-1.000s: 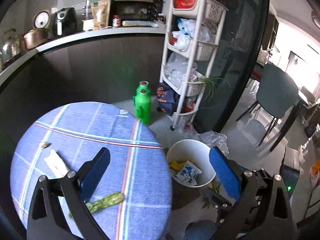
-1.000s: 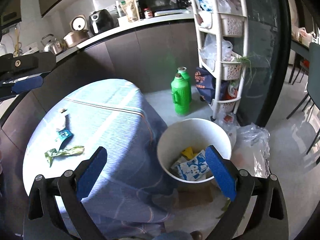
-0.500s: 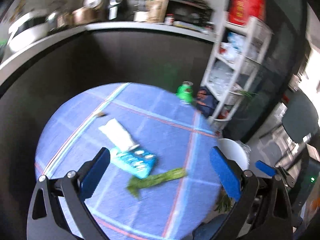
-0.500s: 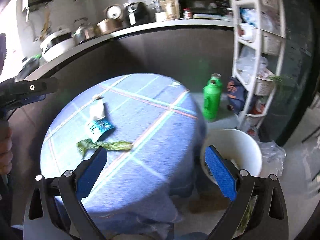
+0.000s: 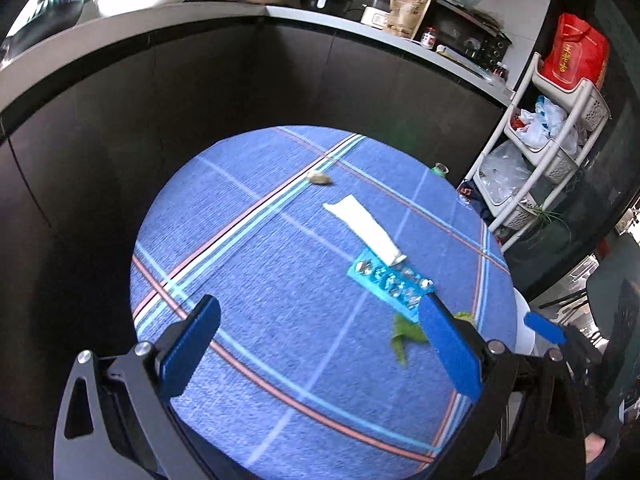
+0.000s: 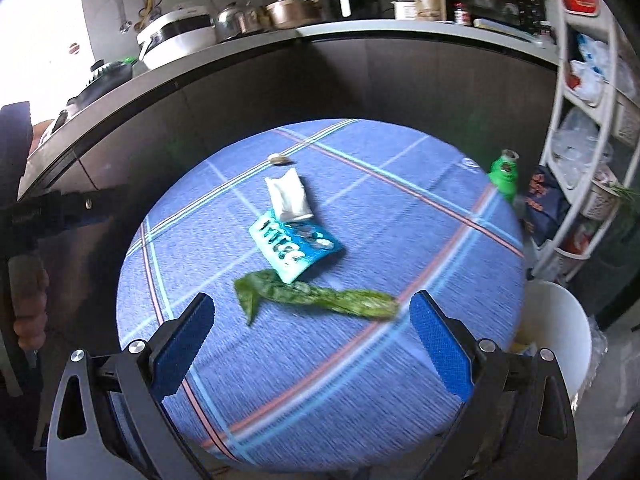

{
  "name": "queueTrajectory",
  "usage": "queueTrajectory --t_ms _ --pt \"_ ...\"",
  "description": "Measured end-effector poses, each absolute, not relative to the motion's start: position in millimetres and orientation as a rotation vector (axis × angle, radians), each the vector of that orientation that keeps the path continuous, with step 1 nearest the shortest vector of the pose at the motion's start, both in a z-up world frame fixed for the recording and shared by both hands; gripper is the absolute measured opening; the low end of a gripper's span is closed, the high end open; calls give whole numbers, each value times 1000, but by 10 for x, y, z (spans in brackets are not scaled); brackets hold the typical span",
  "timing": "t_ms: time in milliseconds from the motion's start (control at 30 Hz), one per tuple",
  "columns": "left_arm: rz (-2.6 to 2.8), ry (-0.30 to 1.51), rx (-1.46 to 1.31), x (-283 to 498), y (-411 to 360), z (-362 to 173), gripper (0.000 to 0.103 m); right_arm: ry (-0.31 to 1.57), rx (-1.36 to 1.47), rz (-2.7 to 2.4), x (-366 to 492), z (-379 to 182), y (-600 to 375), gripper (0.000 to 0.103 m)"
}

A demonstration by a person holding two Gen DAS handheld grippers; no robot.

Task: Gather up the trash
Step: 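Grasp the blue blister pack with the right gripper while the left gripper grasps the white tissue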

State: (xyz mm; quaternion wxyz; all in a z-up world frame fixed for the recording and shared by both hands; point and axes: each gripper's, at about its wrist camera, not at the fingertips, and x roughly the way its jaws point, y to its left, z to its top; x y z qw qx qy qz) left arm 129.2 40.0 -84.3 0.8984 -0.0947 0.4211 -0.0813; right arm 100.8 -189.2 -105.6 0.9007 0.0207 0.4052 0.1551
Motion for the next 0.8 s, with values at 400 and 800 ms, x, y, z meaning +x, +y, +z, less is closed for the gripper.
queueTrajectory --t_ms 400,800 --pt "-189 921 -247 1535 711 -1097 98 959 -137 510 1835 -1321 -1392 87" --pt "-250 1014 -275 1940 664 -1361 87 1052 -324 639 2298 -1680 -1242 78"
